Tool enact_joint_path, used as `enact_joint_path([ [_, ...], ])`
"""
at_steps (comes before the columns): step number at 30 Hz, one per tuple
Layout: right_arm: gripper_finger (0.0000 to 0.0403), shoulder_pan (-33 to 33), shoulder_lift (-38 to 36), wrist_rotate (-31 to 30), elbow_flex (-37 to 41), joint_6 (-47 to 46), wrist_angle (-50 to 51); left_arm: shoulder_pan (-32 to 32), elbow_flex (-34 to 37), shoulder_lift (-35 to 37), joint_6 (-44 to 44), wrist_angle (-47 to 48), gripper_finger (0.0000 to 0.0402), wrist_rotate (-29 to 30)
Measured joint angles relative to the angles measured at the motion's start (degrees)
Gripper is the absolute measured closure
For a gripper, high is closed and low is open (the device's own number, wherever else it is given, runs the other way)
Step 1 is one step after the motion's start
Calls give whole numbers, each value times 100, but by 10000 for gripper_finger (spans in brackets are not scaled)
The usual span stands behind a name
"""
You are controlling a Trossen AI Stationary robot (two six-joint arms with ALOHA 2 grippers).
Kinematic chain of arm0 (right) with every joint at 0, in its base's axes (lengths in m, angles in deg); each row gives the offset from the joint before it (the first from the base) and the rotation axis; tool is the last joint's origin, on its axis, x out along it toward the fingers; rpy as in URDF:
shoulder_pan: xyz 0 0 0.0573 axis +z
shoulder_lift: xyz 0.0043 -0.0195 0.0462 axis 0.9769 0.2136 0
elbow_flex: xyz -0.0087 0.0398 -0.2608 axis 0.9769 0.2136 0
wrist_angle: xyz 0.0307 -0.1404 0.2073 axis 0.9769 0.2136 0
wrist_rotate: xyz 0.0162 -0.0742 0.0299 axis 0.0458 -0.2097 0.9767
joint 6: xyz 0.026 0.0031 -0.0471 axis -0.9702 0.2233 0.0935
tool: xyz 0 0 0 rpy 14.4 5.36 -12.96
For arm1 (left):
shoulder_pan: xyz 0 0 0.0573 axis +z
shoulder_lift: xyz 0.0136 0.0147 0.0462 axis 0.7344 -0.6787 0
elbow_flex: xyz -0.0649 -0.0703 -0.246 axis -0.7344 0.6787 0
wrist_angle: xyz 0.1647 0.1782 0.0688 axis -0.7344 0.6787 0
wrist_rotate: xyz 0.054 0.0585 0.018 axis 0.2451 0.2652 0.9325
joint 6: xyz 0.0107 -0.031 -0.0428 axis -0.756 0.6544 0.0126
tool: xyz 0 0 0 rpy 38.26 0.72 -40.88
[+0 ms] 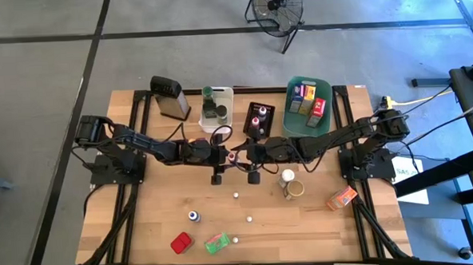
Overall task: Pick & Place Kitchen Items
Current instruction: Put the large red food coloring bottle into the black bin
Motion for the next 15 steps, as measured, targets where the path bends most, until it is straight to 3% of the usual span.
enact_joint_path([
  [15,188,-28,227,0,0,149,-452,0,0,0,-15,2,265,0],
])
